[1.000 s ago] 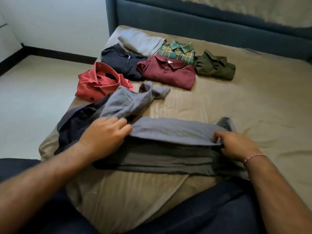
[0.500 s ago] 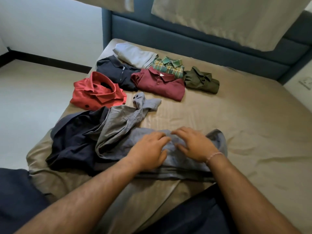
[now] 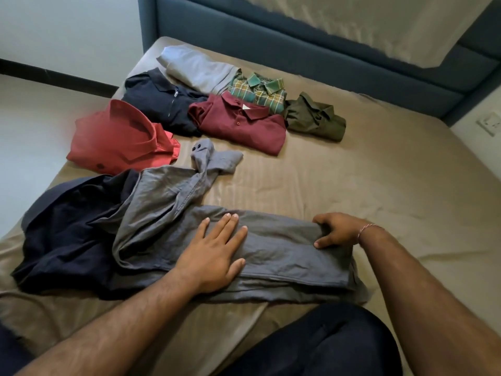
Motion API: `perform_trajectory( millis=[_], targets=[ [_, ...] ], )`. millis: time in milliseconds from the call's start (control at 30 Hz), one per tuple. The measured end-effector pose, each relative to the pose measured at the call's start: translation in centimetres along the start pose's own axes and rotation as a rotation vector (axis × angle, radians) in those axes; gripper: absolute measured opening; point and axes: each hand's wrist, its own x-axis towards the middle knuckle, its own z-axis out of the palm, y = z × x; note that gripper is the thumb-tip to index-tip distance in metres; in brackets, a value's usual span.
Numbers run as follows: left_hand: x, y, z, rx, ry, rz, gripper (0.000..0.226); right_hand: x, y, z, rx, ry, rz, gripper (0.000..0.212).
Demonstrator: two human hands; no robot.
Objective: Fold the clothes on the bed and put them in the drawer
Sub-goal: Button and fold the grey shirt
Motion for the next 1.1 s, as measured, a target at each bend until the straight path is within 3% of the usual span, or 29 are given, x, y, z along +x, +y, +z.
perform_trajectory(
  millis=[233, 367, 433, 500, 567, 600, 633, 700, 767, 833, 933, 1100],
  targets=[
    [3.9, 6.0, 0.7, -0.052, -0.004, 0.234, 0.075, -1.2, 2.9, -1.2, 0.245, -0.092, 0.129, 0.019],
    [5.9, 9.8, 1.2, -0.049, 0.0, 0.259, 0.076, -3.2, 5.0, -0.4, 0.593, 0.054, 0.312, 0.008],
    [7.1, 11.7, 1.4, -0.044, -0.003, 0.17, 0.078, -3.2, 6.0, 0.2, 0.611, 0.23, 0.434, 0.008],
    [7.8, 12.9, 1.6, -0.052, -0.038, 0.052, 0.082, -2.7, 5.1, 1.4, 0.421, 0.544, 0.541, 0.016],
    [8.1, 13.7, 1.8, -0.062, -0.037, -0.005, 0.085, -2.8, 1.5, 3.0, 0.405, 0.843, 0.463, 0.027],
    [8.1, 13.8, 1.6, -0.076, -0.034, -0.011, 0.087, -2.6, -0.6, 3.8, 0.436, 0.903, 0.359, 0.03],
    [7.9, 13.4, 1.5, -0.092, -0.027, -0.01, 0.088, -2.2, -3.1, 4.5, 0.464, 0.885, 0.262, 0.033],
    [7.4, 12.6, 1.2, -0.151, 0.011, -0.012, 0.091, -1.1, -7.1, 5.5, 0.566, 0.694, 0.164, 0.045],
    [5.8, 10.2, 0.9, -0.177, 0.03, -0.059, 0.092, -0.5, -11.0, 6.5, 0.714, 0.5, 0.165, 0.058],
    [3.5, 6.4, 0.4, -0.125, 0.045, -0.121, 0.094, -0.3, -14.5, 7.8, 0.638, 0.425, 0.204, 0.062],
    [-0.5, 0.9, -0.1, -0.036, 0.068, -0.208, 0.093, -0.5, -17.2, 9.4, 0.405, 0.467, 0.232, 0.064],
    [-4.6, -3.7, -1.1, -0.118, 0.12, -0.288, 0.089, 2.8, -21.2, 7.2, 0.377, 0.667, -0.052, 0.057]
  ],
)
